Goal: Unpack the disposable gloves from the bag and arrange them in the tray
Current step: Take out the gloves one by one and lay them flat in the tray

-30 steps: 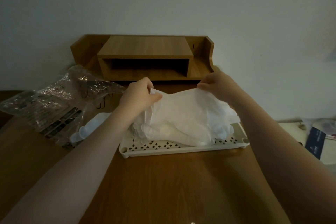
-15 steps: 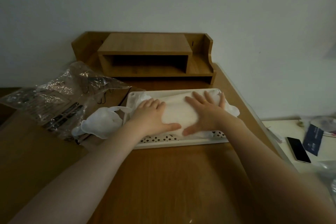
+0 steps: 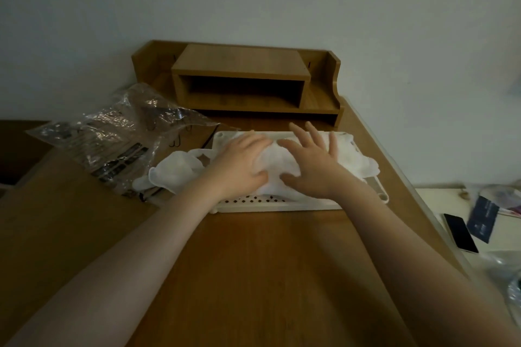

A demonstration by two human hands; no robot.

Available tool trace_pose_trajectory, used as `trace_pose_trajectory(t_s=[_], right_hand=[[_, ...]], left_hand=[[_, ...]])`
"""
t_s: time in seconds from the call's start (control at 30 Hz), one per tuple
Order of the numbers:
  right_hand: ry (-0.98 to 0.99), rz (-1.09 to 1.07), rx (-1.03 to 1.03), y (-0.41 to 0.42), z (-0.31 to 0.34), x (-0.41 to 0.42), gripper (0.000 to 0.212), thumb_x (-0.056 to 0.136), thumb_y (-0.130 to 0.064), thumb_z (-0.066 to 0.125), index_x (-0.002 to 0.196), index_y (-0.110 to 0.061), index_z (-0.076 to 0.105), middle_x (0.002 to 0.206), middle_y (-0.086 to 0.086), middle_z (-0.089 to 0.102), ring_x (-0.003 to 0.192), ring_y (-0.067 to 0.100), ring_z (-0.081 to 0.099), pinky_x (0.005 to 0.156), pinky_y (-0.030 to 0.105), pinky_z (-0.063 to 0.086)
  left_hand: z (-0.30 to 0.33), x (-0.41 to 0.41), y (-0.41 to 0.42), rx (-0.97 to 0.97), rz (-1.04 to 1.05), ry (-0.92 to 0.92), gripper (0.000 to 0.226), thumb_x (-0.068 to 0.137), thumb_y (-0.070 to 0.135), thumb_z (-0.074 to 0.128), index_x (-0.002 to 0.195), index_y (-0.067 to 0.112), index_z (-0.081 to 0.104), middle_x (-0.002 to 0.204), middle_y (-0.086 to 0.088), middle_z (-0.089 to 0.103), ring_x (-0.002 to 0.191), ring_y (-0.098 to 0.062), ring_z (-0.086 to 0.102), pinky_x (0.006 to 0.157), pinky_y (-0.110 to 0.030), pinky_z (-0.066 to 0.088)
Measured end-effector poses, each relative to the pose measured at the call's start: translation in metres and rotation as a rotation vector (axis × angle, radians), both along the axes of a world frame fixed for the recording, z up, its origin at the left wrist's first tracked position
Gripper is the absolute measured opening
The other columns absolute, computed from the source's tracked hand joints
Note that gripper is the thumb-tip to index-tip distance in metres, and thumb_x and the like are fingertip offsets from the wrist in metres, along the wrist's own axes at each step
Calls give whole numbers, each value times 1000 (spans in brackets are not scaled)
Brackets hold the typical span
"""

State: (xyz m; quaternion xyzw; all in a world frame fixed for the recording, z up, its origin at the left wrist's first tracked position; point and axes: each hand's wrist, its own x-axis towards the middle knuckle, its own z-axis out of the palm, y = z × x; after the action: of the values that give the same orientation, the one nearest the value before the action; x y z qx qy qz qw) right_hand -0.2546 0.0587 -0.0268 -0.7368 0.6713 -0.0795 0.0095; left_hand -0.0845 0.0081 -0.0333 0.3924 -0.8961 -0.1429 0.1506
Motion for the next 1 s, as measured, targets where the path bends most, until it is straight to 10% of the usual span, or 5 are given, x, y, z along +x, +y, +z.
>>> trace_pose_trajectory(t_s=[0.17, 0.6, 0.77, 1.0], right_hand=[[-283, 95, -186, -18, 4, 66, 34, 98, -21, 45, 131, -22, 50, 145, -1, 42, 142, 20, 24, 117, 46, 3], [20, 36, -86, -76, -5, 146, 24, 96, -24, 46, 117, -25, 57, 119, -3, 60, 130, 20, 39, 115, 51, -4], [-631, 29, -177, -72, 18, 127, 17, 95, -13, 46, 94, -15, 63, 77, -5, 59, 77, 13, 55, 79, 32, 43], [-1632, -372, -109, -51, 48, 104, 32, 99, -16, 37, 72, -16, 53, 57, -2, 58, 60, 13, 53, 57, 26, 44]], left_hand=[[29, 41, 2, -188, 159, 418, 37, 91, -3, 44, 123, 13, 56, 122, 4, 54, 110, -7, 50, 91, -16, 41], [31, 86, -21, -20, 150, 672, 31, 91, -2, 44, 101, 21, 62, 89, 16, 60, 83, 2, 60, 72, -9, 47], [30, 86, -27, -24, 204, 792, 28, 92, -1, 45, 102, 20, 60, 93, 9, 61, 86, 3, 58, 74, -5, 44], [27, 69, -20, 70, 32, 707, 70, 79, 62, 50, 135, 20, 42, 132, 7, 46, 118, -3, 45, 95, -16, 40]])
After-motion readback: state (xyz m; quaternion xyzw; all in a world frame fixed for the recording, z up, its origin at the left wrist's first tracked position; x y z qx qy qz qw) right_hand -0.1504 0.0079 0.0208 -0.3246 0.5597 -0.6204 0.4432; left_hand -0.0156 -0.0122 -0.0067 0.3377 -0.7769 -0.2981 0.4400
